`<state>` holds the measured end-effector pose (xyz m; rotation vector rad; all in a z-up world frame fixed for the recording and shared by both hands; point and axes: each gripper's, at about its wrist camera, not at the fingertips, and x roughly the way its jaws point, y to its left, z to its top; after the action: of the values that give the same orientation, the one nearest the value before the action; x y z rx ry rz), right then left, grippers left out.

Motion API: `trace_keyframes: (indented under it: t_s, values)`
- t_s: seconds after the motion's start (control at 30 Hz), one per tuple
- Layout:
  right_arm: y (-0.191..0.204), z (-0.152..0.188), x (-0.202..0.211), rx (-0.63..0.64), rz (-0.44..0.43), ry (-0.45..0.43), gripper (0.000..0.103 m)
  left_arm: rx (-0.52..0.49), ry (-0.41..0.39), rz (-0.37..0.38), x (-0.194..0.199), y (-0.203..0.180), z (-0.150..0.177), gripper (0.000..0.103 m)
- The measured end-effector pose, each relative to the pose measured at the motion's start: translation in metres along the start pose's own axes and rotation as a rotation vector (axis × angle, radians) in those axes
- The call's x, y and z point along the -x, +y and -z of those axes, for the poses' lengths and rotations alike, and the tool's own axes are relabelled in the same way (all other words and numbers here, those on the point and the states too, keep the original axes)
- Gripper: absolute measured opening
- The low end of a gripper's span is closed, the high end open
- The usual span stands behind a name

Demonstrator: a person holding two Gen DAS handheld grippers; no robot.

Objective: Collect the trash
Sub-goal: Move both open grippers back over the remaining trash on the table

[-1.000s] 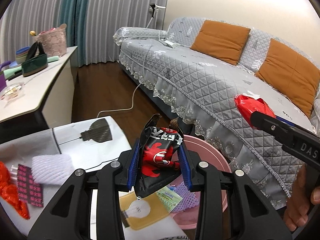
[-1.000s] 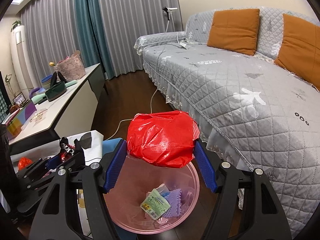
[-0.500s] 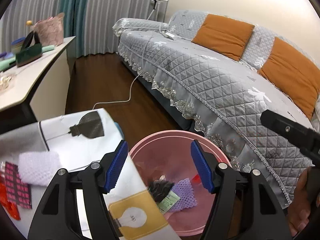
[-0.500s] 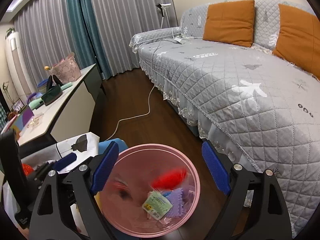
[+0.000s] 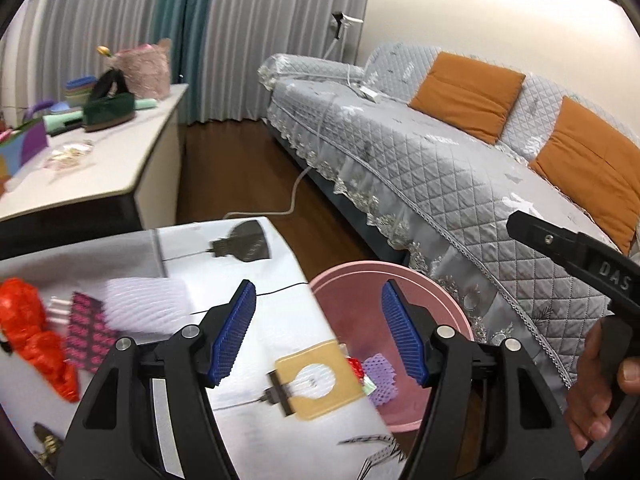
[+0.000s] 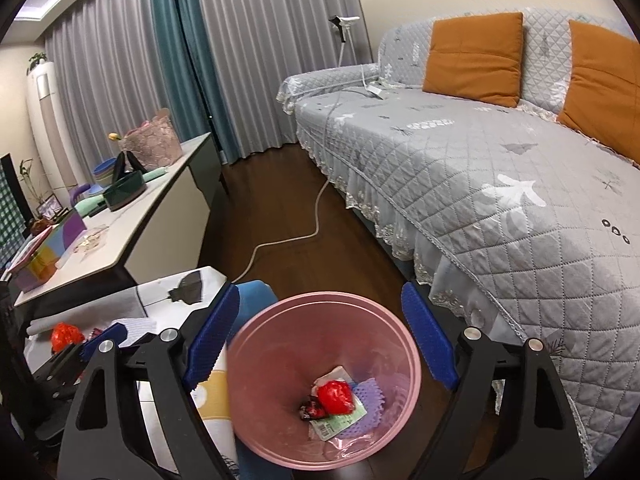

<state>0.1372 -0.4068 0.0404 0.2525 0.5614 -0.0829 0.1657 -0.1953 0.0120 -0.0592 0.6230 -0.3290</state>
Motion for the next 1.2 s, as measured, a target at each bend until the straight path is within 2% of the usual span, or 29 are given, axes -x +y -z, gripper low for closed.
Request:
trace_keyframes:
  t_s: [0.17, 0.33, 0.57, 0.8, 1.0, 1.2]
  values:
    - [0.018, 0.002, 0.011, 0.02, -0.034, -0.015, 0.079, -0.006, -0.056, -0.058, 0.036, 0.013, 0.005, 0.064]
    - [0.037, 0.006, 0.017, 0.024, -0.075, -0.012, 0.076, 0.024, -0.075, -0.083, 0.067, 0.034, 0.007, 0.064]
    - [0.083, 0.016, 0.019, 0.081, -0.158, -0.002, 0.072, 0.038, -0.111, -0.152, 0.112, 0.074, 0.008, 0.064]
    - [0.136, 0.033, 0.015, 0.126, -0.268, 0.034, 0.068, 0.047, -0.141, -0.252, 0.155, 0.136, 0.003, 0.064]
    - [0.18, 0.052, 0.007, 0.166, -0.357, 0.083, 0.067, 0.059, -0.167, -0.338, 0.17, 0.191, -0.001, 0.064]
    - [0.22, 0.081, -0.008, 0.196, -0.445, 0.159, 0.067, 0.182, -0.167, -0.397, 0.172, 0.253, 0.015, 0.064]
